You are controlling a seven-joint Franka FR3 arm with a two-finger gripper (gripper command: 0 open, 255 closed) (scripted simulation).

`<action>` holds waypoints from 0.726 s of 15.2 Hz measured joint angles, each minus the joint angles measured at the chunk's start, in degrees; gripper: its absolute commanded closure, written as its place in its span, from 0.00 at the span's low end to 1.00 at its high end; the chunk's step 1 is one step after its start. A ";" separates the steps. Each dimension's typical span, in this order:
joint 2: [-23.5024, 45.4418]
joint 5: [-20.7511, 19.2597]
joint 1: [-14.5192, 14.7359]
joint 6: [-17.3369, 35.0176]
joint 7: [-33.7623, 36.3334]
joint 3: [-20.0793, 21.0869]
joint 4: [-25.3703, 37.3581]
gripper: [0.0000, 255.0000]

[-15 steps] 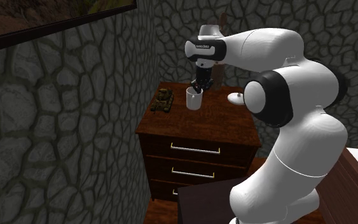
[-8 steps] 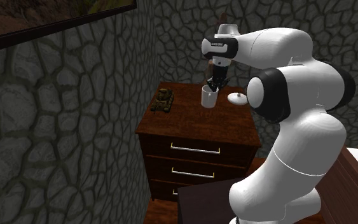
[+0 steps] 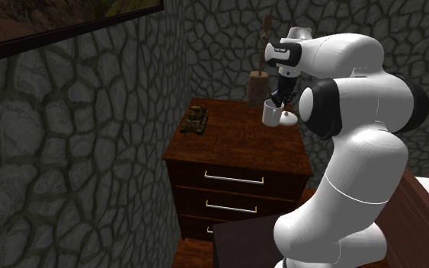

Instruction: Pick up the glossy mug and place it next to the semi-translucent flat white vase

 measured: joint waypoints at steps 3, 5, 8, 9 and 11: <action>2.40 0.19 -2.14 -0.72 -3.79 -1.63 2.95 1.00; 4.01 0.34 -3.54 -1.51 -6.16 -2.62 5.25 1.00; 6.83 0.73 -5.84 -2.79 -9.81 -4.07 9.20 1.00; 8.09 0.92 -6.50 -3.39 -10.81 -4.43 11.02 1.00; 10.88 1.34 -8.18 -4.74 -13.16 -5.26 15.00 1.00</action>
